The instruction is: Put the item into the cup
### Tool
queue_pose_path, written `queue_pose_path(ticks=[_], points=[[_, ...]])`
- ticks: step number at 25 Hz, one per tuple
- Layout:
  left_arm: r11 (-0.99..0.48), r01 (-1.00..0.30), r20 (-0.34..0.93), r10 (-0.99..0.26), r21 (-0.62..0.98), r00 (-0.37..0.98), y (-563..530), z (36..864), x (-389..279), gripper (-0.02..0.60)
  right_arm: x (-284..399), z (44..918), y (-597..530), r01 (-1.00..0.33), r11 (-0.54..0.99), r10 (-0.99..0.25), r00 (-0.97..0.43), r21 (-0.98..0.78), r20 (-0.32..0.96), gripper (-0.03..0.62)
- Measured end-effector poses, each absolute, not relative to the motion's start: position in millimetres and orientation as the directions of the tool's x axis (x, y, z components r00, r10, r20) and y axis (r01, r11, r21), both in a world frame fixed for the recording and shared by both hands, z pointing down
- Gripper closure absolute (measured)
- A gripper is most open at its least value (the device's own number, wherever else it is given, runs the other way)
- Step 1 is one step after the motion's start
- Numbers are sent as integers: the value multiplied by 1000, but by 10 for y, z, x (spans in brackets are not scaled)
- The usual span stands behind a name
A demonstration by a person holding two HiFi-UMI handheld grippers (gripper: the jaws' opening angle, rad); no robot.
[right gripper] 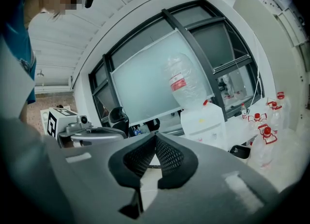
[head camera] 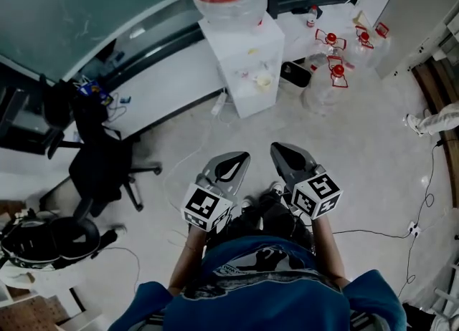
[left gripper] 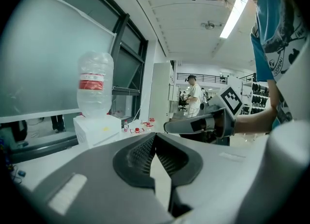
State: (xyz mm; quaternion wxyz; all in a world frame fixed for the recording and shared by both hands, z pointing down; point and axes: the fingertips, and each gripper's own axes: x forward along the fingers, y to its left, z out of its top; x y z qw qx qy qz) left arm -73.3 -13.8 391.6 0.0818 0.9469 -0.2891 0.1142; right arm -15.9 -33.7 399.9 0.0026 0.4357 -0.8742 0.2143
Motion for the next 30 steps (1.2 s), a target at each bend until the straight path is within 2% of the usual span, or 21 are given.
queue_pose_path(ticks=[10,30], points=[[-823,-561,228,-531,88,816,251,3937,-1126,583,-582,3963,51,-778,542,-770,-611,-316,184,597],[-857,-509,174,-492,73,853,568,3855,-1125,583,-665,3875,443,-785,558,-769,-611,-269,189,594]])
